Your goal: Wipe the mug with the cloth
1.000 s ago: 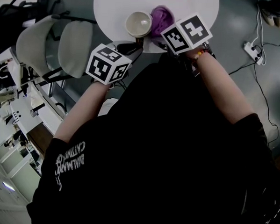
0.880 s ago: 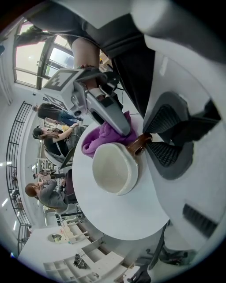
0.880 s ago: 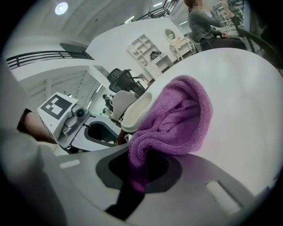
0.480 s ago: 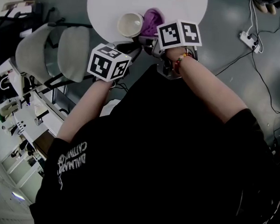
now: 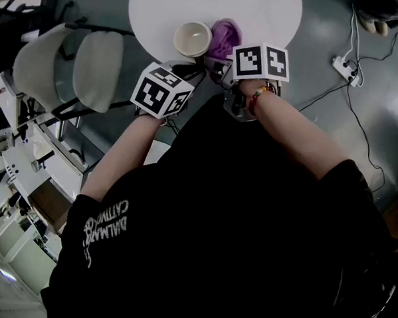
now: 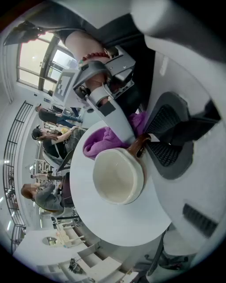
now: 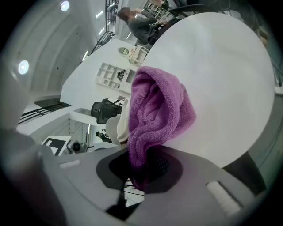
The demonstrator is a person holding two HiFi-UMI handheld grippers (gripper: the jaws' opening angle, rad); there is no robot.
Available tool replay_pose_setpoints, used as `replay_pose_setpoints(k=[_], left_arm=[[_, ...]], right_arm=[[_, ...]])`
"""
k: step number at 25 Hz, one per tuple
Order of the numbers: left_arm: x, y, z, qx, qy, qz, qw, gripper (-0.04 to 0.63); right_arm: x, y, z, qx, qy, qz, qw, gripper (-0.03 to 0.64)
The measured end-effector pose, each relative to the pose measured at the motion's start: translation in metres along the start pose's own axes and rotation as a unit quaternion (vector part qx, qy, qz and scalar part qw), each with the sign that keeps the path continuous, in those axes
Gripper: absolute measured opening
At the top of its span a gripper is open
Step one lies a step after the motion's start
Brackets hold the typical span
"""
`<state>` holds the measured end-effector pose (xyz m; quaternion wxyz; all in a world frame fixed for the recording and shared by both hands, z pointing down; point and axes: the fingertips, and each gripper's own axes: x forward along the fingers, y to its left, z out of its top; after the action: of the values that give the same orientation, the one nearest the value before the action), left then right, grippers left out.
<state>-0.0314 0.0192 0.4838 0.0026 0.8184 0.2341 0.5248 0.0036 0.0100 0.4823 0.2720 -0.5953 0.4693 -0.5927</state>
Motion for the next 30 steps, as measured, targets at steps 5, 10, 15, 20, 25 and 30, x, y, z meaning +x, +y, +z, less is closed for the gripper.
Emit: replay_pose_setpoints(k=[5,10,15,20,25,30], left_arm=[[-0.008,0.004,-0.004,0.015,0.007,-0.011,0.9998,0.061],[-0.015,0.008,-0.009,0.024,0.013,-0.017,0.9995,0.063],[-0.022,0.007,-0.013,0.026,0.014,-0.028,0.9992,0.063],[-0.023,0.011,-0.004,0.037,0.026,-0.036,0.9983,0.061],[-0.024,0.016,-0.004,0.038,0.032,-0.032,0.9983,0.061],[-0.028,0.016,-0.004,0.035,0.044,-0.041,0.9976,0.061]], right_arm=[[-0.003,-0.007,-0.003,-0.026,0.034,-0.041,0.998,0.041],[-0.002,-0.005,0.005,-0.038,0.056,-0.064,0.996,0.041],[0.0,-0.003,0.005,-0.065,0.095,-0.086,0.99,0.043],[-0.002,0.0,0.032,-0.102,0.119,-0.105,0.982,0.043],[0.001,-0.003,0.056,-0.118,0.141,-0.119,0.976,0.04],[0.002,0.0,0.068,-0.129,0.163,-0.119,0.971,0.041]])
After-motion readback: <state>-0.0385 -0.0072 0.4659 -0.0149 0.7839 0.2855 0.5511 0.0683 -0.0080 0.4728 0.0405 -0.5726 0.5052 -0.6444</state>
